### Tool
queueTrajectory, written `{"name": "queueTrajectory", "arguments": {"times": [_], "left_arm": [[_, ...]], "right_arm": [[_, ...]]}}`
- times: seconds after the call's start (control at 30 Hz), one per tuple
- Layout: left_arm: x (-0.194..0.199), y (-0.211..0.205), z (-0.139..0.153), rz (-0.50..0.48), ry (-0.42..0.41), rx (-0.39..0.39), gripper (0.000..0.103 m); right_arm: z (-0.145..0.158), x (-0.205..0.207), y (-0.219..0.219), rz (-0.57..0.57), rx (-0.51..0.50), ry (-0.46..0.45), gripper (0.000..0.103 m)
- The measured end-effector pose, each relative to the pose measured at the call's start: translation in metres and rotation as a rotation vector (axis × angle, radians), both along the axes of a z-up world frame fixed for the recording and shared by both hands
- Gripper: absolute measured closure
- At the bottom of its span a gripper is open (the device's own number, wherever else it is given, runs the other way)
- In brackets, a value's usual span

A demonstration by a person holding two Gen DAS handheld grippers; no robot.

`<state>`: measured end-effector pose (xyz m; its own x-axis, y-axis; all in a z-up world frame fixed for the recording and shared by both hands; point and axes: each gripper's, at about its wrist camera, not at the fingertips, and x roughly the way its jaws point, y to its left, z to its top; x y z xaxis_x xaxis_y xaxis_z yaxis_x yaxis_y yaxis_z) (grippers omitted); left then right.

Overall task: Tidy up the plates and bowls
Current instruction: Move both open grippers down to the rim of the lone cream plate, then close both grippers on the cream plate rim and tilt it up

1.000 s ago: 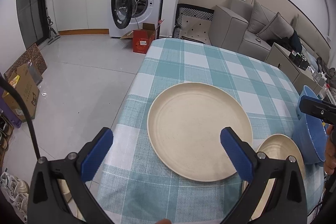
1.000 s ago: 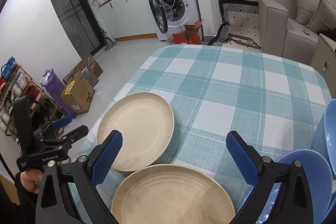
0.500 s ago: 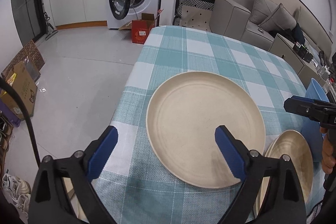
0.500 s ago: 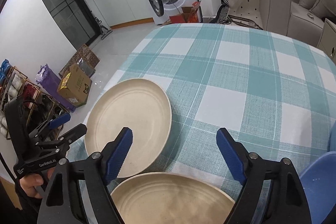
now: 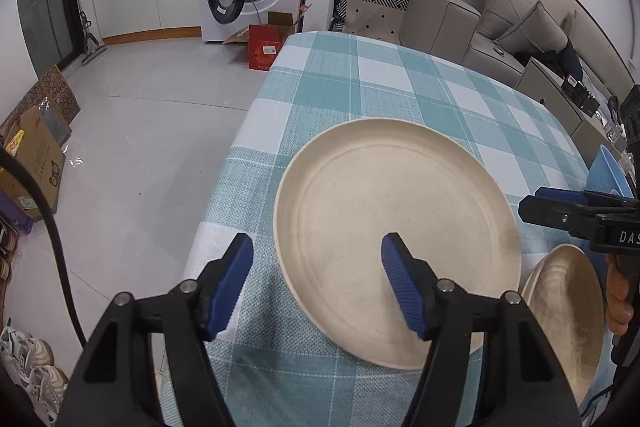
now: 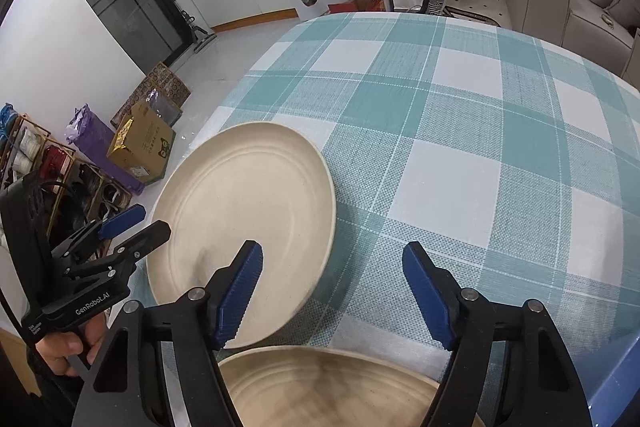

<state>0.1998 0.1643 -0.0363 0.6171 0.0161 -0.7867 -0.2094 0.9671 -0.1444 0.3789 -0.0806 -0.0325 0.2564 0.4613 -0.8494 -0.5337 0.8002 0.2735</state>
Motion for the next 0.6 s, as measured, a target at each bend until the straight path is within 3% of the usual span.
{"name": "queueTrajectory", "arguments": {"times": [0.17,0.33,0.6], "left_arm": [[0.001,0.000,-0.004,-0.006,0.011,-0.005,0.044],[0.003,0.001,-0.005,-0.013,0.015,-0.017,0.050],[0.002,0.004,-0.010,-0.003,0.031,-0.030,0.056]], "right_arm": [[-0.007,0.003,0.008,0.013,-0.010,0.018,0.037],[-0.017,0.007,0.015,0.014,-0.029,0.053,0.055],[-0.024,0.010,0.018,0.016,-0.030,0.061,0.056]]}}
